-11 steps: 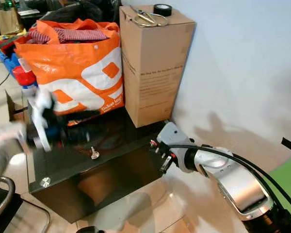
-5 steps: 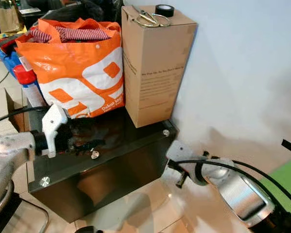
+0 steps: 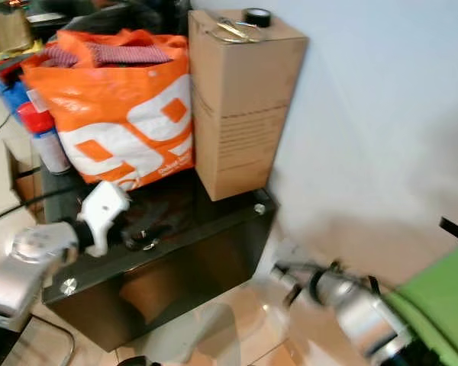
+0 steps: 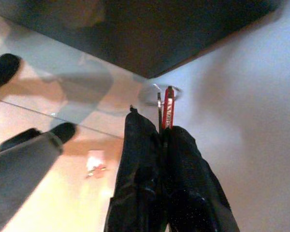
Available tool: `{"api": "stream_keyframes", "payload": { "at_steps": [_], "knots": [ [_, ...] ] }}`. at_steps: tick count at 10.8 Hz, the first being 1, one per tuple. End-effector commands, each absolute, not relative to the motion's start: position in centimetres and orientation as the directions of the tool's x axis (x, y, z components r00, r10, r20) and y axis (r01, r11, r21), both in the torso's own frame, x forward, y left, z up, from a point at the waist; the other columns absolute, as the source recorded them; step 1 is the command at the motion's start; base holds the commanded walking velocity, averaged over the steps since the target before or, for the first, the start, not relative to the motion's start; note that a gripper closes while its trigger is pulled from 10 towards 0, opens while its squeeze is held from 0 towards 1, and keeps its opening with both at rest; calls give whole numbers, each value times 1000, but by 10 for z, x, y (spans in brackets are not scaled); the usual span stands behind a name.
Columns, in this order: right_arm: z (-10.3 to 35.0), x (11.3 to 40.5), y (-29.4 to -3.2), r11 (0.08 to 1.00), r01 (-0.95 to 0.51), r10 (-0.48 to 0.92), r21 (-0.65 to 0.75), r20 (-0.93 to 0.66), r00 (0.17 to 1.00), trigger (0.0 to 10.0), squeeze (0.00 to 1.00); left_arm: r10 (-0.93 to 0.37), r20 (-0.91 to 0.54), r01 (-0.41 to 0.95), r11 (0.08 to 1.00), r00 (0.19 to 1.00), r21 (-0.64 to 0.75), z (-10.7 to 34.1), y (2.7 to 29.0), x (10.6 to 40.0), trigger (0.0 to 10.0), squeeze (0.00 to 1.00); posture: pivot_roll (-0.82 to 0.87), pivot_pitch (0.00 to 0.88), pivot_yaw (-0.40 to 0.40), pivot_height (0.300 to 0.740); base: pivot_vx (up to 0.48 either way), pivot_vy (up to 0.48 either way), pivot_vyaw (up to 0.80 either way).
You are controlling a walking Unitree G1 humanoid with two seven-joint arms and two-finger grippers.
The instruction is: Hang keys on a hook
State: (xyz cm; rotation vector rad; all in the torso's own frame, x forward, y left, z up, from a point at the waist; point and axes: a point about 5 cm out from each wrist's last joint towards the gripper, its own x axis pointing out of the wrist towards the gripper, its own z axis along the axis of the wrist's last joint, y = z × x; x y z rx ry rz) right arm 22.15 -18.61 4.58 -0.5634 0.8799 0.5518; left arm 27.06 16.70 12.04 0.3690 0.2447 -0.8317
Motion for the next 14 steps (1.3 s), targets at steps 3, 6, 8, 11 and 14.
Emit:
{"api": "stream_keyframes", "payload": {
  "at_steps": [3,6,8,11,14],
  "knots": [
    [48,229,-187,722,-638,189,-269,-810,556,0,0,-663,-361,752,612,656,243,117,165,270,10000,1000,-75,0,-54,740,0,0,0],
    [66,241,-171,769,-618,333,-162,-724,604,0,0,-667,-349,751,612,658,247,119,161,273,10000,1000,-73,0,-51,740,0,0,0],
    [88,248,-157,764,-635,445,-113,-619,647,0,0,-716,-289,771,605,635,197,124,154,273,10000,1000,-78,0,-48,740,0,0,0],
    [141,252,-145,675,-731,622,-100,-454,638,0,0,-803,-151,810,586,577,-21,138,162,271,10000,1000,-83,0,-48,740,0,0,0],
    [177,238,-137,520,-849,785,-96,-337,519,0,0,-860,-159,856,505,486,-114,148,188,267,10000,1000,-82,0,-41,740,0,0,0]
  ]
}}
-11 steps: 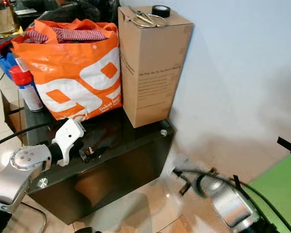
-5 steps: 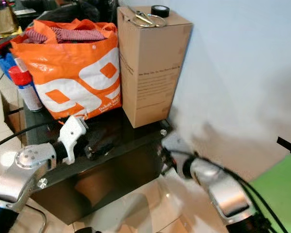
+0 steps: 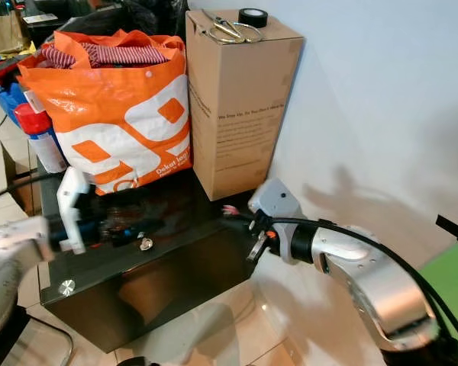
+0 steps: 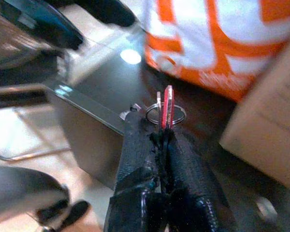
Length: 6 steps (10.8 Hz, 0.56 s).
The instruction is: Hang keys on a hook
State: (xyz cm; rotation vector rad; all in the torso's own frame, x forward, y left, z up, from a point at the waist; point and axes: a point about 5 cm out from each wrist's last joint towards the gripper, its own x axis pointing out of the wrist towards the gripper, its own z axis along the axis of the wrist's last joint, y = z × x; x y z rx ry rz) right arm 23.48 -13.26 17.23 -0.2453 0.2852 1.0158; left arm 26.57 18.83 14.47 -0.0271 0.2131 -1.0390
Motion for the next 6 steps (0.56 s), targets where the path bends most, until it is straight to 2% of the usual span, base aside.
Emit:
{"api": "stream_keyframes", "payload": {
  "at_steps": [1,2,3,4,5,6],
  "knots": [
    [184,230,-132,463,-883,830,-76,-312,462,0,0,-884,-133,876,464,449,-129,153,183,268,10000,1000,-83,0,-41,740,0,0,0],
    [185,225,-129,435,-898,846,-69,-310,434,0,0,-923,-101,913,382,371,-141,161,170,267,10000,1000,-83,0,-40,740,0,0,0],
    [185,223,-126,418,-906,854,-64,-313,416,0,0,-951,-75,940,308,300,-145,167,160,267,10000,690,-83,0,-41,740,0,0,0],
    [185,222,-123,404,-913,862,-60,-311,401,0,0,-961,-33,950,277,275,-144,173,151,271,10000,502,-83,0,-42,740,0,0,0],
    [185,221,-122,396,-917,865,-57,-311,393,0,0,-970,15,958,239,244,-156,182,144,274,10000,420,-85,0,-40,740,0,0,0],
    [185,220,-122,393,-918,866,-55,-314,390,0,0,-981,18,969,189,195,-156,186,137,272,10000,235,-86,0,-40,740,0,0,0]
  ]
}}
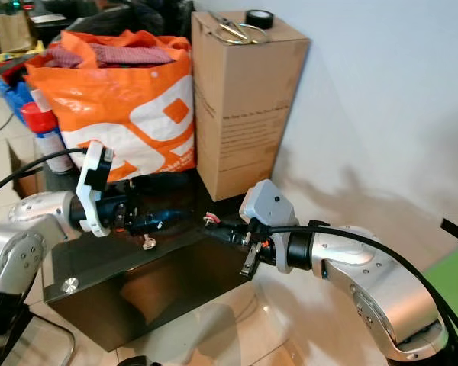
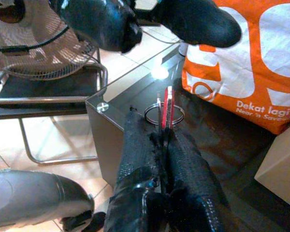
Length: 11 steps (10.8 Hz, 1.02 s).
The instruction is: Hang keys on a hook
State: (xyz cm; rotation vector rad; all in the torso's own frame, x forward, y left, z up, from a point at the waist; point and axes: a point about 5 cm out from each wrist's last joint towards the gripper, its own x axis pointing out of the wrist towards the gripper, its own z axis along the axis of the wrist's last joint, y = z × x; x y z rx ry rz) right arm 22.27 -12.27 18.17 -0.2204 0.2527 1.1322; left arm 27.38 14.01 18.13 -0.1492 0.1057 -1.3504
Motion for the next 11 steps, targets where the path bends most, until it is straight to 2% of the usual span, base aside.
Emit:
{"api": "stream_keyframes", "payload": {
  "at_steps": [1,4,5,6,7,11],
  "knots": [
    [184,220,-122,391,-919,866,-55,-315,388,0,0,-985,5,974,167,170,-154,185,134,271,10000,204,-88,0,-40,740,0,0,0],
    [183,219,-121,377,-925,872,-49,-318,373,0,0,-993,-57,980,114,105,-165,172,122,271,10000,192,-89,0,-45,740,0,0,0],
    [183,218,-121,374,-926,873,-49,-317,369,0,0,-990,-83,980,128,117,-152,166,119,275,6510,176,-92,0,-45,740,0,0,0],
    [183,218,-121,370,-928,875,-48,-317,366,0,0,-991,-78,980,120,109,-159,163,116,277,510,114,-94,0,-45,740,0,0,0],
    [183,218,-121,370,-928,875,-48,-317,366,0,0,-992,-75,980,113,102,-162,164,114,278,0,94,-98,0,-44,740,0,0,0],
    [183,217,-123,372,-927,874,-48,-318,367,0,0,-996,-68,982,63,51,-180,162,108,277,0,24,-100,0,-41,740,0,0,0]
  ]
}}
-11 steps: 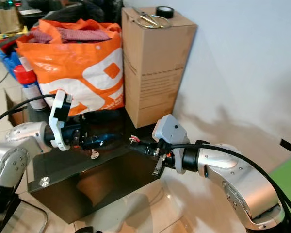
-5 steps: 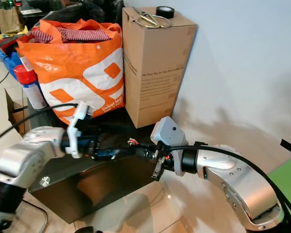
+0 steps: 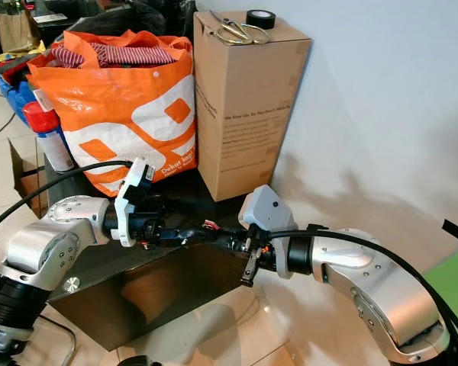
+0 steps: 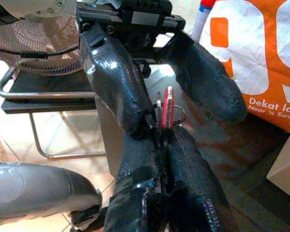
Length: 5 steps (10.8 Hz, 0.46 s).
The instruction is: Hang keys on a hook
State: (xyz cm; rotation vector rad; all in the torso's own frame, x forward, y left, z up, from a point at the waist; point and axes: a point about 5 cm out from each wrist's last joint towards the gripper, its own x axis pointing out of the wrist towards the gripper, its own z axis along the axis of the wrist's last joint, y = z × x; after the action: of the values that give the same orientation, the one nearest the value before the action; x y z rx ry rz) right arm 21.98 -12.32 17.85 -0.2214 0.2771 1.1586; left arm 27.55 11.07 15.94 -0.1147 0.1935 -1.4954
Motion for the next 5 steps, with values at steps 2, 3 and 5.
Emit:
{"api": "stream_keyframes", "payload": {
  "at_steps": [2,3,5],
  "knots": [
    [183,217,-123,372,-927,875,-45,-316,366,0,0,-998,-62,979,36,24,-202,161,106,275,0,24,-102,0,-41,740,0,0,0],
    [183,217,-124,372,-927,875,-45,-317,366,0,0,-998,-61,978,19,7,-209,161,105,273,0,20,-104,0,-40,740,0,0,0],
    [183,217,-124,373,-927,874,-45,-317,368,0,0,-998,-62,976,-9,-23,-220,161,103,272,0,24,-106,0,-39,740,0,0,0]
  ]
}}
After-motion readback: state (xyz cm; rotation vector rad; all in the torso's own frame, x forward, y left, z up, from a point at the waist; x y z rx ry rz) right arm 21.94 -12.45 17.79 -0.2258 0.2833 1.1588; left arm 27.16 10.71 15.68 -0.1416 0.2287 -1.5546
